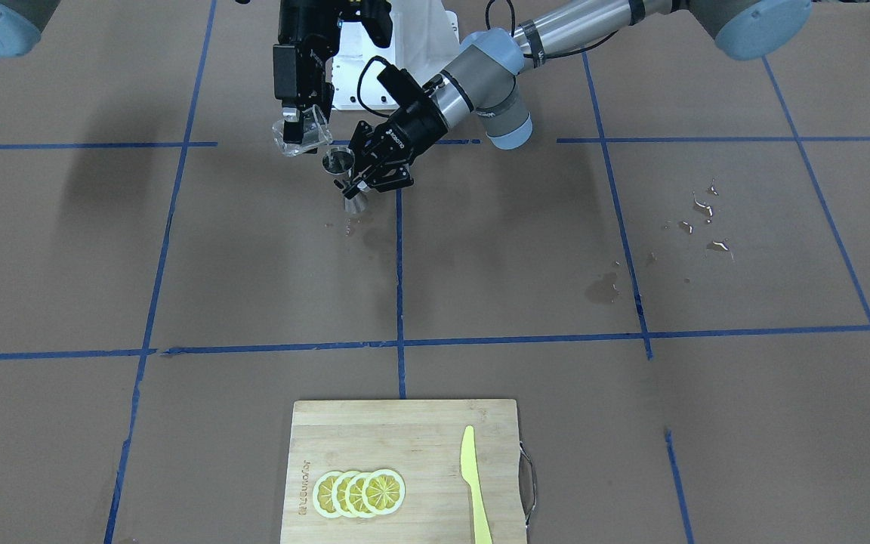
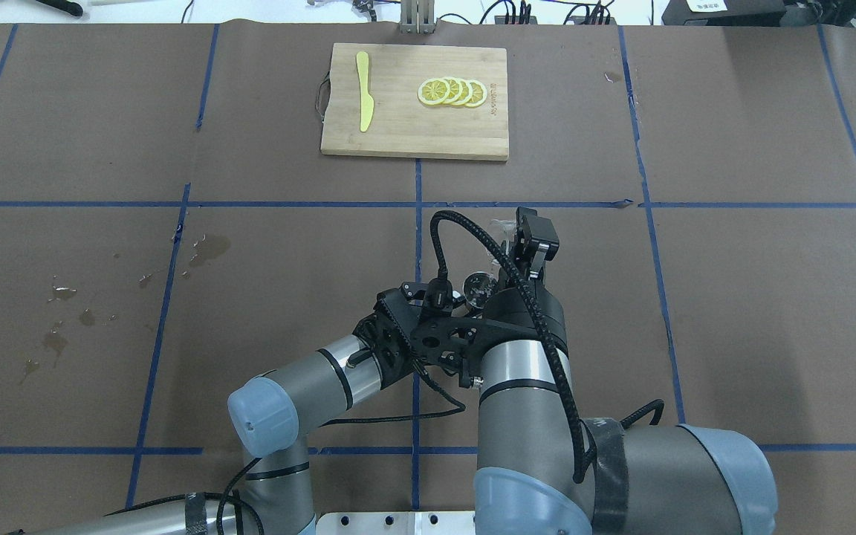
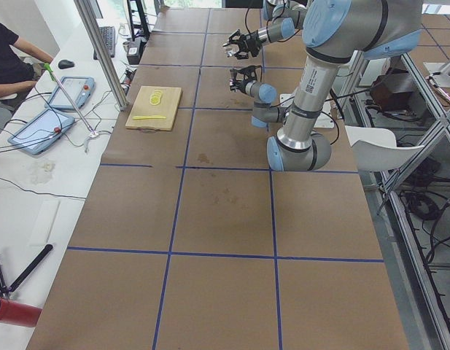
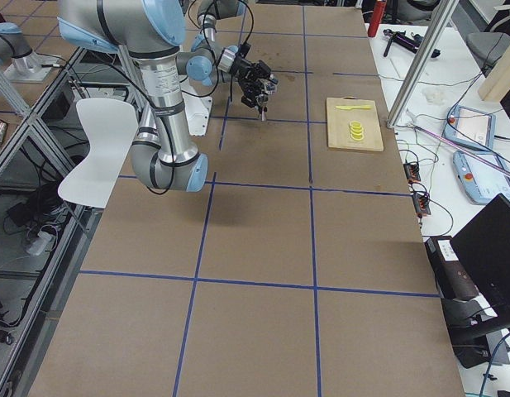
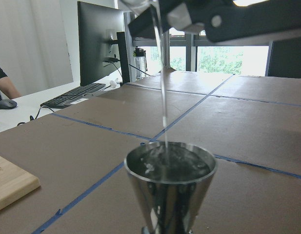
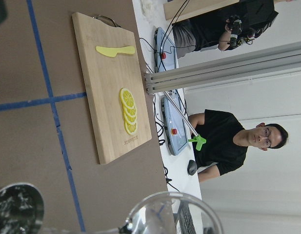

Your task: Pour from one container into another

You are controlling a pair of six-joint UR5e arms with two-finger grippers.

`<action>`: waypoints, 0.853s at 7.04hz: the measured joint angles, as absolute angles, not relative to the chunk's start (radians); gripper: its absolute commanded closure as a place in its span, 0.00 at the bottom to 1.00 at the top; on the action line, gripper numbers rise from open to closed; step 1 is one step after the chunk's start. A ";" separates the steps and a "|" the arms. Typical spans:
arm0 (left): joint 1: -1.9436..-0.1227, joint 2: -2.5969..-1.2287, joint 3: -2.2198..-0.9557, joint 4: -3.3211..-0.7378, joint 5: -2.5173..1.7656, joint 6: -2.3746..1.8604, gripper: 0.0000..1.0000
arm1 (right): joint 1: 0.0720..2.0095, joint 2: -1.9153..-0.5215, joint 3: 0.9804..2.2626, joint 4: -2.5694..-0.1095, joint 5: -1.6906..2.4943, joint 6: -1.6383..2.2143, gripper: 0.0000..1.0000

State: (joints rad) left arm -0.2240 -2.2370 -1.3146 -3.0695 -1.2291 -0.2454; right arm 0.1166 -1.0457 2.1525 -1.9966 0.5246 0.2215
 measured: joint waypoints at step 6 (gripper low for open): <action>-0.224 -2.237 -1.318 -3.069 -1.230 -0.242 1.00 | 0.127 -1.043 2.170 -1.917 0.553 0.296 0.88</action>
